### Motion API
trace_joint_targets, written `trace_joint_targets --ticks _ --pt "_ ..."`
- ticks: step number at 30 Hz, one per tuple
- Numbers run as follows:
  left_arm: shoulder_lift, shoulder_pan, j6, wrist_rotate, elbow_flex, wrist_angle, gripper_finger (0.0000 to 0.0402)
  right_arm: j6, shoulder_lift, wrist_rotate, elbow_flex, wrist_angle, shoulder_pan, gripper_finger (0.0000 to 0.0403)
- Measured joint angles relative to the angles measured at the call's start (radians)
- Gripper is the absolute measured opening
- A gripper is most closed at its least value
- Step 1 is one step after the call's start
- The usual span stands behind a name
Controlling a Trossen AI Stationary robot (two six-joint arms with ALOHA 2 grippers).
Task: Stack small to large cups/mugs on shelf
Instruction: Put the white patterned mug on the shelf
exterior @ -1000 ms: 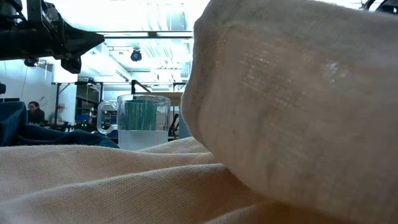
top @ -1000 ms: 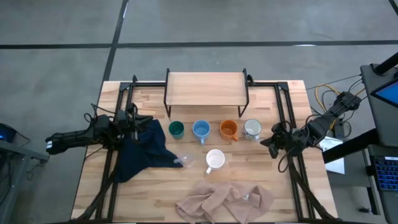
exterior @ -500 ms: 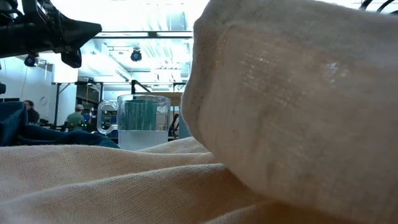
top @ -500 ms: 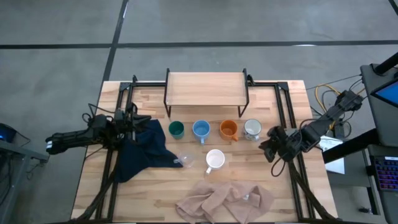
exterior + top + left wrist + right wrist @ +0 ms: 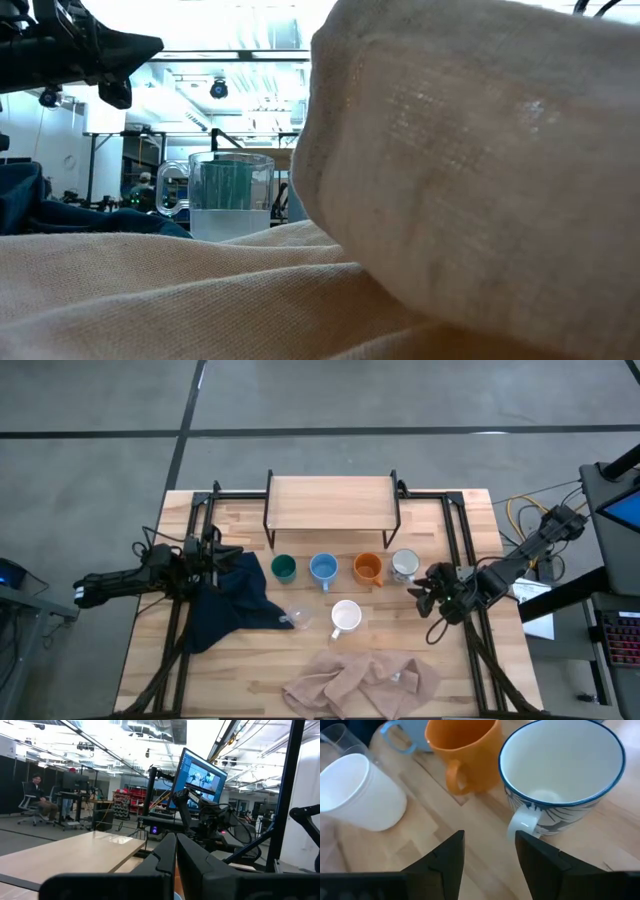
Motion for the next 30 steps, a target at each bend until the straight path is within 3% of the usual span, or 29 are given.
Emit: trace_joint_targets --ticks 17,30 --pt "0.002 0.000 0.001 0.016 0.000 -0.002 0.0000 0.099 0.101 -0.011 -0.002 -0.074 -0.034 0.0171" --pt "0.002 0.000 0.002 0.018 -0.001 -0.002 0.0000 0.078 0.163 0.052 -0.003 -0.077 -0.118 0.0171"
